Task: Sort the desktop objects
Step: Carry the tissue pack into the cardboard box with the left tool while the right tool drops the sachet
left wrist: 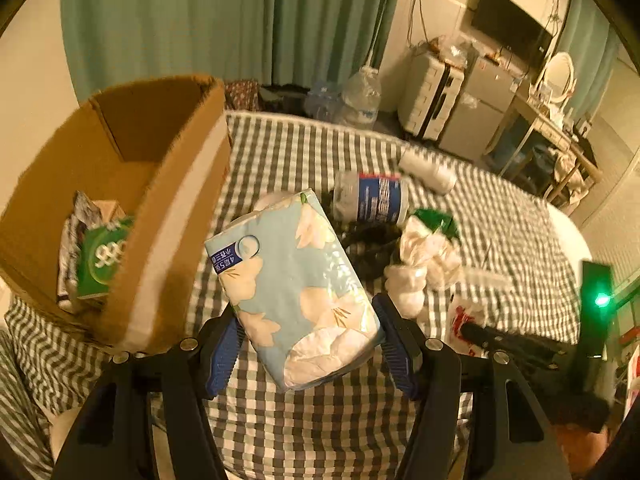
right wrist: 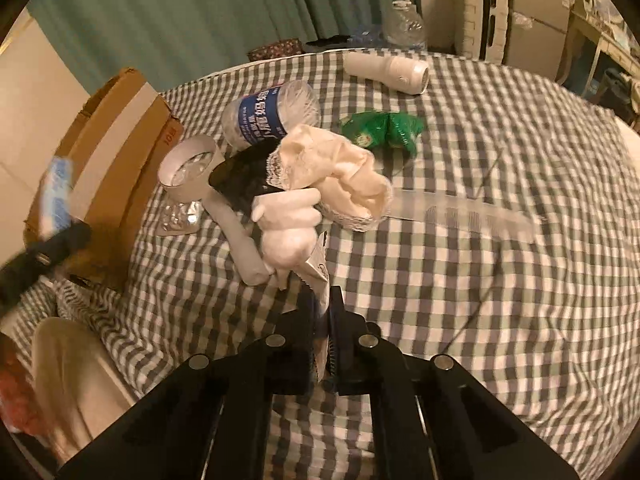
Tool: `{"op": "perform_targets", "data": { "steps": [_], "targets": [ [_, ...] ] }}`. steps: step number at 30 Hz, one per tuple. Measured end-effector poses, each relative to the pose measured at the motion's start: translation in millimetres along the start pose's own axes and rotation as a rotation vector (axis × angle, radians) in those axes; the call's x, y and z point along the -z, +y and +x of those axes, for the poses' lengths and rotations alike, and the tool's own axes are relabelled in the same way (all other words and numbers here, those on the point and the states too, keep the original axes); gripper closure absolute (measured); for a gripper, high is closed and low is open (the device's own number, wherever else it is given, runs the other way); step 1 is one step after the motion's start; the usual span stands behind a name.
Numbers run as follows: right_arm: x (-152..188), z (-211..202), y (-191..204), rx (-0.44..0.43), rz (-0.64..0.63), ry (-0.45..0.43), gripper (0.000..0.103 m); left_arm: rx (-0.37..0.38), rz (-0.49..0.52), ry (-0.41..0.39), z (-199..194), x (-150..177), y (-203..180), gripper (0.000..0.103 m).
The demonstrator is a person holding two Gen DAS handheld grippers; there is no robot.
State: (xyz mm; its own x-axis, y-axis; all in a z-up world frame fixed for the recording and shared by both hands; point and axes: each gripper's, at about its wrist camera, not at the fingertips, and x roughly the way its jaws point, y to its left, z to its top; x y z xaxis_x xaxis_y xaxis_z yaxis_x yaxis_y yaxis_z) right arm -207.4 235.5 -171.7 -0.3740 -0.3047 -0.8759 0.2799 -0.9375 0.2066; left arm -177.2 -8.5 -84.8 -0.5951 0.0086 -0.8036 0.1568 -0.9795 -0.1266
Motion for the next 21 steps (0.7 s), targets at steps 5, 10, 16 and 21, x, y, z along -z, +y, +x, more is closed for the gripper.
{"op": "perform_targets", "data": {
  "steps": [5,10,16,21],
  "targets": [
    [2.1,-17.3,3.5,-0.021,0.036,-0.016,0.098,0.009,-0.004,-0.064,-35.3,-6.3,10.3,0.039],
    [-13.5,-79.8,45.7,-0.089,-0.04,-0.121,0.098,-0.006,-0.024,-0.137,-74.0,-39.4,31.2,0.039],
    [-57.8,-125.9,143.1,-0.311,-0.184,-0.202,0.098,-0.078,-0.03,-0.16,-102.4,-78.8,94.2,0.039],
    [-80.2,-104.9,219.1,-0.374,-0.29,-0.174,0.098,-0.157,-0.109,-0.136,-89.9,-71.3,156.0,0.039]
  ]
}}
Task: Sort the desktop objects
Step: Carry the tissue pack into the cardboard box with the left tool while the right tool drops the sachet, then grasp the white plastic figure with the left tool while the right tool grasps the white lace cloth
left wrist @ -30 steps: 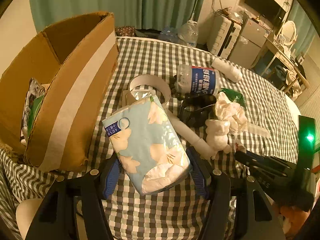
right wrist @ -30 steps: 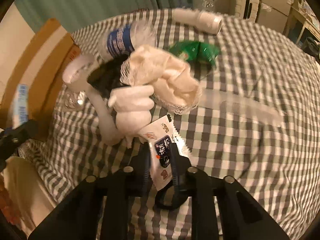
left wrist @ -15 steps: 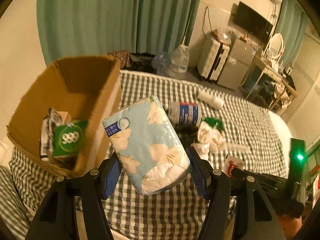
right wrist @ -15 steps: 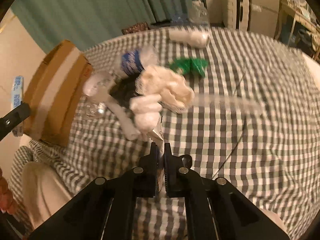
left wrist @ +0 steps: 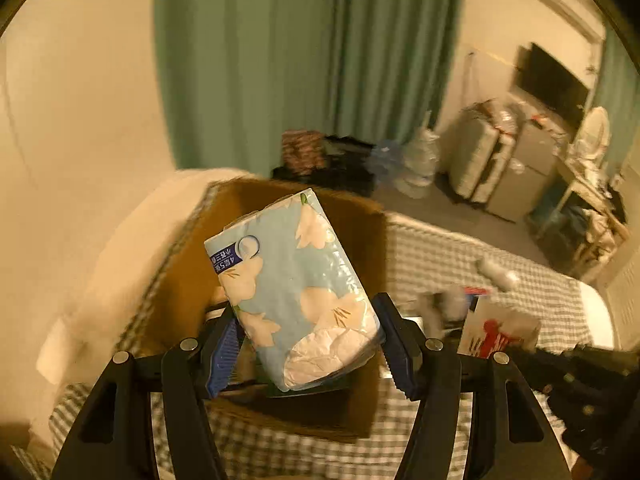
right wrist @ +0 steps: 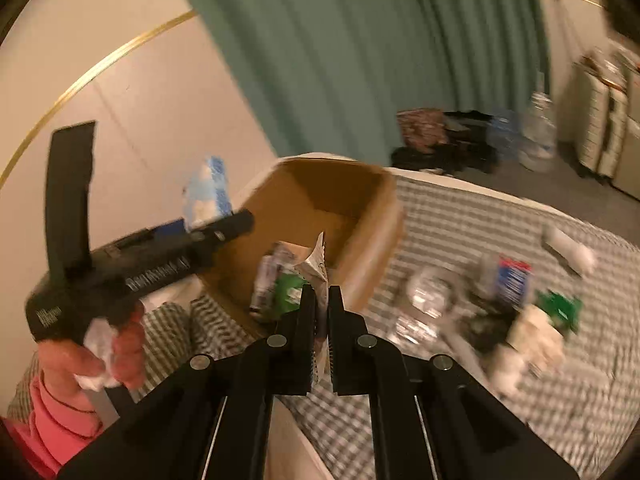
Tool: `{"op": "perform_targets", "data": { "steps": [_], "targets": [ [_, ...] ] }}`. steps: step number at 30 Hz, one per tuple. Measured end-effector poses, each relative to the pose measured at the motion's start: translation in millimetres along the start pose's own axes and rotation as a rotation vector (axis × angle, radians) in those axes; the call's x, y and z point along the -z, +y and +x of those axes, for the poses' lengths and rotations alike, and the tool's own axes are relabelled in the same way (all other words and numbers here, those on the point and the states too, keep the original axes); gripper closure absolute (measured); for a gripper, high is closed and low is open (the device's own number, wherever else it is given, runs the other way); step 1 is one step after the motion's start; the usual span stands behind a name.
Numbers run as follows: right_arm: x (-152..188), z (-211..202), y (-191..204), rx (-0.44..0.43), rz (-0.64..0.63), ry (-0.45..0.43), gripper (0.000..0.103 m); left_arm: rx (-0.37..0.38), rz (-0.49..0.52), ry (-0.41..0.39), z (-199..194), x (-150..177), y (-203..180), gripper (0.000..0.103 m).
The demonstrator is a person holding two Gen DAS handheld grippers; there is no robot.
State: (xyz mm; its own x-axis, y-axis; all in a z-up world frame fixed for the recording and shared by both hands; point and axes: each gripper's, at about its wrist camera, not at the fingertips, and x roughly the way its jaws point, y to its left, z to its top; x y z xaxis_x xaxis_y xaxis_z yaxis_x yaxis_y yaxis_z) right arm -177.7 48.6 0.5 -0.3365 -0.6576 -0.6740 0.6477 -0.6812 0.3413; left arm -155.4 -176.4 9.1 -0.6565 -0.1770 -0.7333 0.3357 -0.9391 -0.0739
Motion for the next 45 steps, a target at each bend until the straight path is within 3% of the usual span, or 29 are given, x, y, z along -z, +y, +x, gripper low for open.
{"op": "perform_targets", "data": {
  "steps": [5,7,8,9,11,12,15,21,27,33,39,40,42,45],
  "targets": [
    [-17.2,63.5,28.7,-0.052,-0.025,0.072,0.098,-0.025,-0.042,0.078,38.8,17.1,39.2,0.039],
    [-23.0,83.1,34.0,-0.055,-0.035,0.09,0.096,-0.018,-0.043,0.104,51.2,20.8,45.4,0.036],
    [-26.9,90.7,34.9,-0.036,-0.037,0.086,0.095,-0.024,-0.041,0.112,56.3,22.1,45.6,0.03],
    [-29.4,93.1,34.1,-0.024,-0.035,0.08,0.088,-0.037,-0.037,0.118,59.6,22.1,46.0,0.016],
    [-36.9,99.4,29.6,0.005,-0.005,0.059,0.038,-0.091,-0.021,0.119,65.5,22.0,45.7,0.009],
    [-40.6,100.6,26.0,0.019,0.018,0.036,0.035,-0.104,-0.003,0.121,68.1,20.5,44.1,0.009],
    [-50.8,90.9,10.5,0.021,0.042,-0.002,0.035,-0.122,0.026,0.124,69.1,17.2,35.9,0.009],
    [-39.4,32.3,-26.2,0.211,0.048,-0.1,0.035,-0.099,0.052,0.085,43.3,21.6,11.5,0.008],
    [-10.6,-51.1,-83.5,0.362,0.142,-0.179,0.032,-0.001,0.078,0.046,8.0,31.1,-58.5,0.001],
    [39.3,-103.8,-132.4,0.547,0.204,-0.187,0.028,0.114,0.108,0.093,9.7,64.3,-143.9,0.0],
    [94.2,-112.7,-190.7,0.573,0.312,-0.157,0.028,0.152,0.192,0.182,54.4,117.5,-229.2,0.002],
    [101.3,-110.1,-201.5,0.575,0.33,-0.149,0.028,0.148,0.216,0.197,62.6,124.8,-240.2,0.004],
    [114.8,-107.1,-219.8,0.562,0.363,-0.136,0.028,0.134,0.276,0.235,83.3,135.9,-260.0,0.022],
    [126.2,-98.7,-245.8,0.516,0.421,-0.125,0.028,0.127,0.318,0.272,113.4,144.9,-279.5,0.023]
  ]
}}
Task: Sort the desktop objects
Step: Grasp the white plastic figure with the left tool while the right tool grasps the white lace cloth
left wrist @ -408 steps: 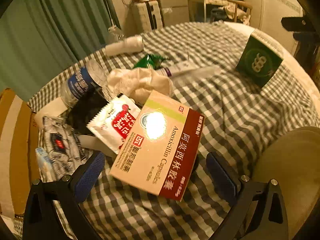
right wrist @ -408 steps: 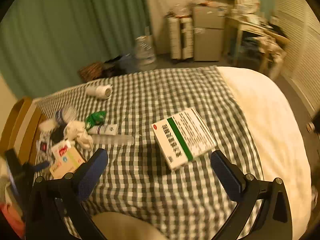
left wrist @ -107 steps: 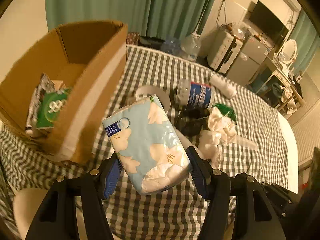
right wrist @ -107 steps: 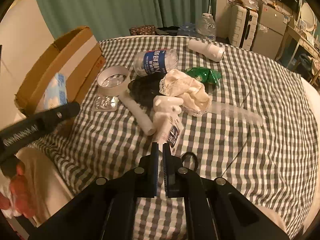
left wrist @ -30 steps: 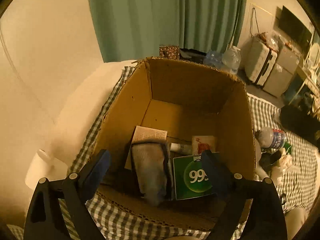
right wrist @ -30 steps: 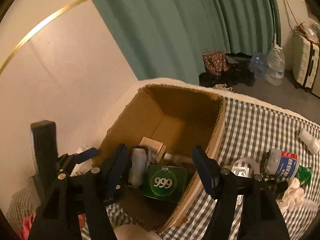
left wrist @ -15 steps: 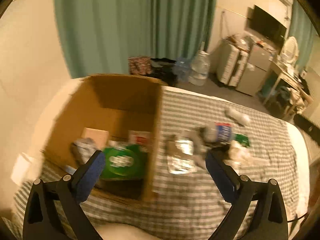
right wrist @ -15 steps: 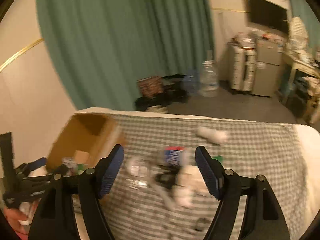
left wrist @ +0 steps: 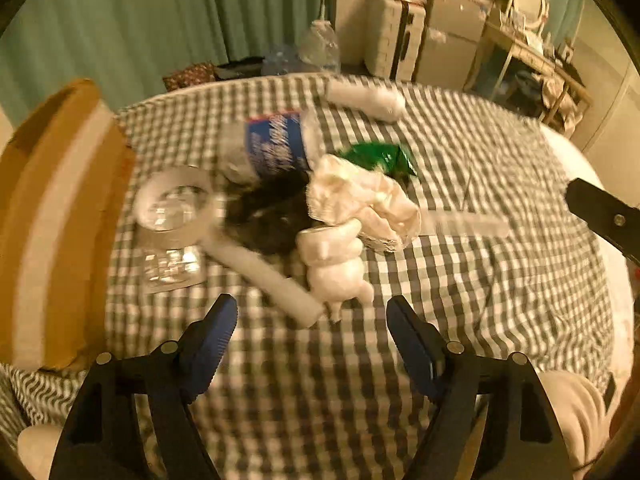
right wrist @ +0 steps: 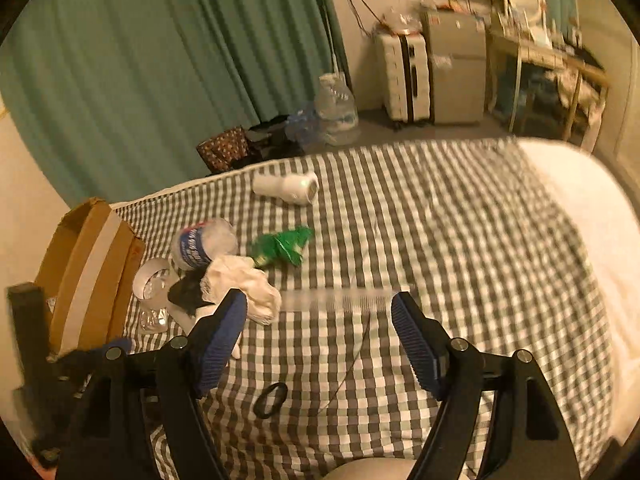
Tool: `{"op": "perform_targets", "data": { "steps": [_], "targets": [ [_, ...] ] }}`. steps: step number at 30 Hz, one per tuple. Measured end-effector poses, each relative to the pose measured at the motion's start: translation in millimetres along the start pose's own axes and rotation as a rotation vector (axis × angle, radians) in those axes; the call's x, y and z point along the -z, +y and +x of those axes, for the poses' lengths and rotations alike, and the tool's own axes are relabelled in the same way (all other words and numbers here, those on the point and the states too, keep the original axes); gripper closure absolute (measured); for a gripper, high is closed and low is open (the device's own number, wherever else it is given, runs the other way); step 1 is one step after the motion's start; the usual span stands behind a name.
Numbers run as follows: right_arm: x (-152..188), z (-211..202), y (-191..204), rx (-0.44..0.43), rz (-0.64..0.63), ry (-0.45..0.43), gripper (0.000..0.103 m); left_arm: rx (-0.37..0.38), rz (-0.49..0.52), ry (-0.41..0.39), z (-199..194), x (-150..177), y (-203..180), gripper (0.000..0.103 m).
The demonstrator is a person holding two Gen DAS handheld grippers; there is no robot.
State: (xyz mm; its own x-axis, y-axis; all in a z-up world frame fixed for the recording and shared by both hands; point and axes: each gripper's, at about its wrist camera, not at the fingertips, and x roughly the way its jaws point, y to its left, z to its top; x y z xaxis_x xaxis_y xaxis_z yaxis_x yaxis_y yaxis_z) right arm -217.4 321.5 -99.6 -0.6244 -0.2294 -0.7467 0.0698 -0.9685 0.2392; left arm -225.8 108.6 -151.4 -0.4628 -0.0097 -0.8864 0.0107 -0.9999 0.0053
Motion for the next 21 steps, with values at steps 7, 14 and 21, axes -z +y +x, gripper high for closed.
{"op": "perform_targets", "data": {
  "steps": [7,14,21],
  "targets": [
    [10.9,31.2,-21.5,-0.035,0.031,0.051,0.028,-0.024,-0.003,0.033,55.2,-12.1,-12.7,0.023],
    [12.7,48.0,-19.4,-0.062,0.004,0.07,0.028,0.014,-0.004,0.028,70.1,-13.8,-6.9,0.054],
    [2.7,81.5,24.2,-0.147,-0.141,0.104,0.028,0.0,-0.039,-0.045,26.0,-14.1,25.2,0.054]
  ]
}}
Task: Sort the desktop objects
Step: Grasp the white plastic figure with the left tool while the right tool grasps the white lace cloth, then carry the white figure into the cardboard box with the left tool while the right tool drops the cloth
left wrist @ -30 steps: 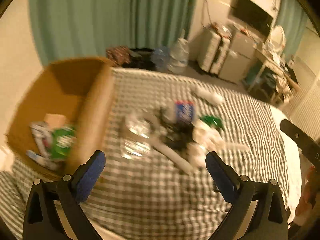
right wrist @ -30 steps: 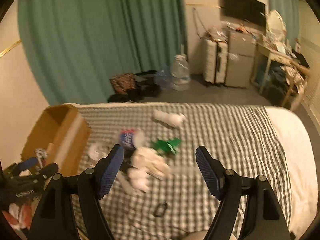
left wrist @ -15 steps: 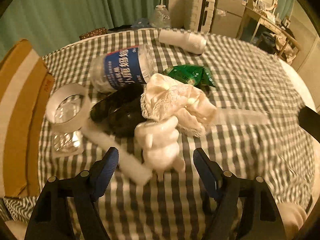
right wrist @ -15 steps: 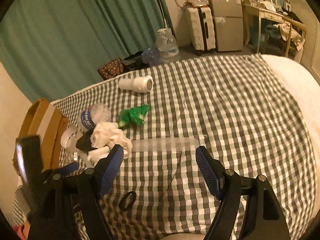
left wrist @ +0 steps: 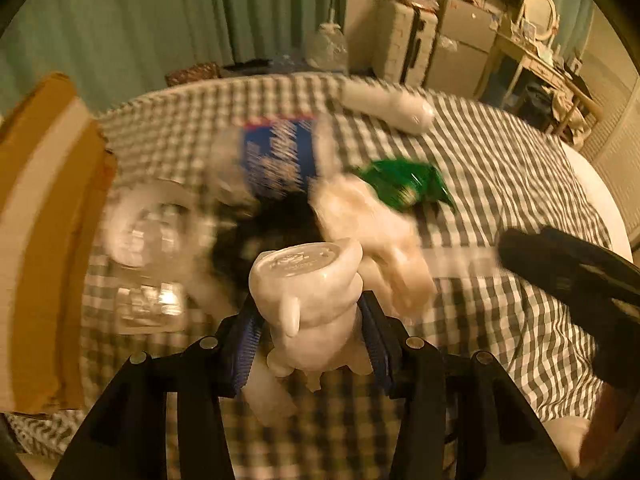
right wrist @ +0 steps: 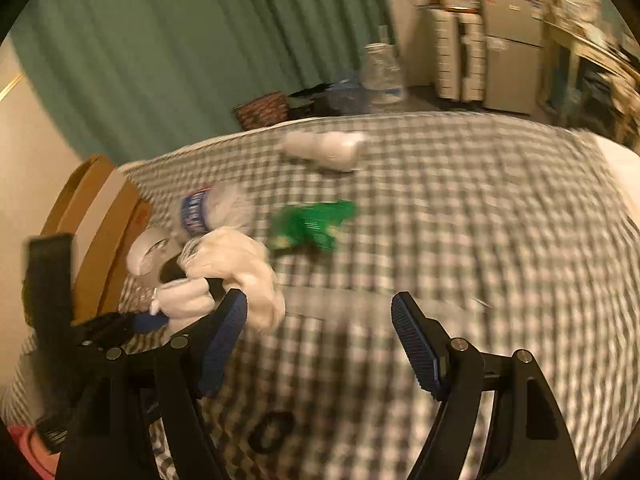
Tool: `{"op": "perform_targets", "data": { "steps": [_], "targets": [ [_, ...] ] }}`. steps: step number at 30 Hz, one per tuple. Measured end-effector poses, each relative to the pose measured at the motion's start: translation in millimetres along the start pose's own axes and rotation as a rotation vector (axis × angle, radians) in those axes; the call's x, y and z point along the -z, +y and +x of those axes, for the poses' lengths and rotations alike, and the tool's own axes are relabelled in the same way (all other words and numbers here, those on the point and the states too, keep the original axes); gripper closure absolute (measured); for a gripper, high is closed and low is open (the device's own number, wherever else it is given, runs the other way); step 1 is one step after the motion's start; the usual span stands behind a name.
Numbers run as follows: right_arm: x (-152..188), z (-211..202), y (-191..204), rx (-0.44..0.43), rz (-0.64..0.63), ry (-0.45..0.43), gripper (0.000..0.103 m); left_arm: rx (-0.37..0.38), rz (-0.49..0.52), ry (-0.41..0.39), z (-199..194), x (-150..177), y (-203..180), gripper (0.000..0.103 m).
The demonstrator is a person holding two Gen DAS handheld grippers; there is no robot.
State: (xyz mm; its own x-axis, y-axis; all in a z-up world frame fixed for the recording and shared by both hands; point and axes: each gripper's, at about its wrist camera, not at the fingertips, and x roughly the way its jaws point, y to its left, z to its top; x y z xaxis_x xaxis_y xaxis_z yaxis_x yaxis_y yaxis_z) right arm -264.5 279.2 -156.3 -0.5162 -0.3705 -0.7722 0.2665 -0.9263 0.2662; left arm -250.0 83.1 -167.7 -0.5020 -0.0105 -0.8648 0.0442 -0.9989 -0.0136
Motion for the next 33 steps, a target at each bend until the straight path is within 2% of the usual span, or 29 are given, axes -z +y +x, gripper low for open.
{"op": "perform_targets", "data": {
  "steps": [2,7,9,10,11,12,13,17,20,24,30,33],
  "targets": [
    [-9.5,17.6,12.6,-0.065,-0.029,0.035,0.028,-0.021,0.0,-0.012,-10.1,-5.3,11.4,0.054],
    [-21.7,62.0,36.3,-0.137,-0.058,0.129,0.028,-0.084,-0.027,-0.019,-18.6,-15.6,45.8,0.054],
    [-19.8,84.5,46.9,-0.088,-0.094,0.18,0.03,-0.09,-0.05,-0.006,-17.8,-15.3,57.7,0.054],
    [-16.8,90.9,51.1,-0.072,-0.113,0.196,0.044,-0.092,-0.058,0.0,-13.6,-16.2,62.8,0.054],
    [-13.0,95.3,55.2,-0.068,-0.133,0.21,0.073,-0.093,-0.063,0.004,-13.5,-15.9,66.2,0.054],
    [-9.5,97.5,58.5,-0.07,-0.152,0.22,0.082,-0.094,-0.067,0.007,-13.5,-14.8,69.1,0.054],
    [-6.3,96.7,60.9,-0.06,-0.165,0.223,0.084,-0.097,-0.069,0.01,-14.0,-13.4,71.4,0.054],
    [-0.9,68.4,62.3,-0.049,-0.155,0.176,0.085,-0.081,-0.074,-0.005,-28.8,-12.5,75.0,0.054],
    [1.2,32.8,66.4,-0.042,-0.14,0.122,0.085,-0.073,-0.061,-0.053,-55.5,-11.6,74.3,0.054],
    [2.9,-14.8,85.6,-0.095,-0.12,0.054,0.085,-0.041,-0.061,-0.132,-103.4,-13.2,80.5,0.054],
    [-11.7,-93.3,149.0,-0.148,-0.185,-0.066,0.085,-0.021,-0.087,-0.25,-177.8,-17.5,116.9,0.054],
    [-29.1,-121.7,196.0,-0.236,-0.231,-0.123,0.085,-0.027,-0.097,-0.297,-208.0,-21.0,142.0,0.054]
  ]
}}
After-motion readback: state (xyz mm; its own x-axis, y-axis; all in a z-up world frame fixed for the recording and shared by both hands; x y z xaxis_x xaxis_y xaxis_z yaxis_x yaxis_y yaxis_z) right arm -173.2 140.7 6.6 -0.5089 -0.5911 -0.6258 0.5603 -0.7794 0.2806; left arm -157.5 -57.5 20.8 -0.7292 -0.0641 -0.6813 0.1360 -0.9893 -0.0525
